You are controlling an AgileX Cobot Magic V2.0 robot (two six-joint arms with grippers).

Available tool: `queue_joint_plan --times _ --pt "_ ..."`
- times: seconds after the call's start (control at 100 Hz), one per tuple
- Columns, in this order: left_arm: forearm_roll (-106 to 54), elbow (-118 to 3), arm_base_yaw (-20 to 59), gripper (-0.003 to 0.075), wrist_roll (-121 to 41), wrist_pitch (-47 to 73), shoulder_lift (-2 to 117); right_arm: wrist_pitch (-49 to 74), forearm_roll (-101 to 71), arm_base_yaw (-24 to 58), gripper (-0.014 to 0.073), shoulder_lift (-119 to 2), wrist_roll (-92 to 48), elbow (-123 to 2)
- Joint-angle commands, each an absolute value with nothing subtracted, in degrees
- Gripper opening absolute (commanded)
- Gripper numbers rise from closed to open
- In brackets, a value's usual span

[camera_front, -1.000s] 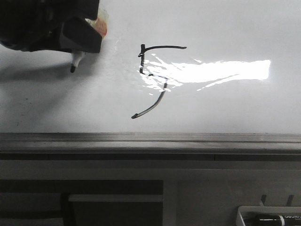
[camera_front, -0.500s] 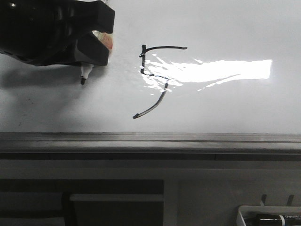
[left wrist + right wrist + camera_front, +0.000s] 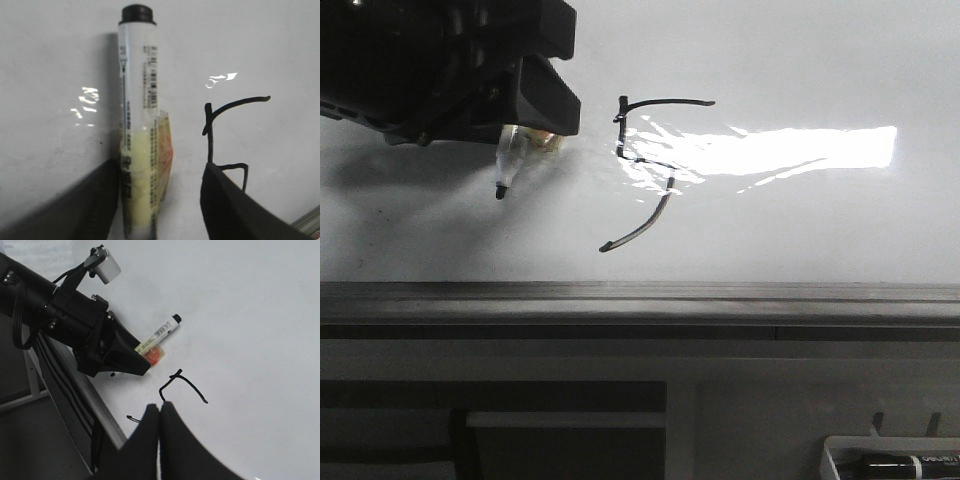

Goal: Write number 5 on whiteboard

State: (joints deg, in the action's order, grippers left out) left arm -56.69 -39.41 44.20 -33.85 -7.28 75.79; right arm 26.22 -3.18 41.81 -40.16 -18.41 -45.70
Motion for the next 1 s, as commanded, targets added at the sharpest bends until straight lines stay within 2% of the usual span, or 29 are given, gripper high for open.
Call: queue_joint_plan --times 0.0,0.05,0.17,0.22,0.44,0.54,0.61,0.78,0.99 --pt "-58.0 -39.9 43.3 0.0394 -33.5 -12.6 76.4 22.1 -3.5 41.6 -0.0061 -39.9 -18.2 -47.2" --pt "-58.0 -40.0 43.3 0.042 -33.5 -12.6 76.4 22.1 -3.5 41.6 -0.0061 -39.9 -18.2 -47.2" --pt "-58.0 -40.8 43.3 0.0569 -33.5 -12.6 74.4 22.1 -3.5 41.6 -0.0061 -39.9 -18.2 -47.2" --pt "-57.8 -41.3 43.3 0.0606 -33.5 -11.8 72.3 22.1 -3.5 41.6 -0.0061 -39.7 -18.2 -47.2" --pt "-53.5 -41.0 43.3 0.0594 -34.9 -8.0 55.3 21.0 -2.1 41.6 -0.0061 -34.8 -18.2 -45.4" --pt "-48.6 -39.7 43.3 0.0507 -37.2 -4.3 46.2 20.1 -0.8 41.5 -0.0061 -29.7 -18.2 -40.9" --pt "-45.5 -37.4 43.3 0.0388 -37.2 -3.0 39.7 19.5 -0.5 40.7 -0.0061 -25.8 -18.0 -36.7" --pt "-43.7 -28.2 43.3 -0.0023 -37.2 0.0 25.7 14.1 -0.6 37.7 -0.0061 -14.7 -15.7 -25.5" --pt "-44.4 -19.4 43.3 -0.002 -37.2 0.9 14.1 14.4 -0.6 36.9 -0.0061 -5.5 -15.7 -19.5"
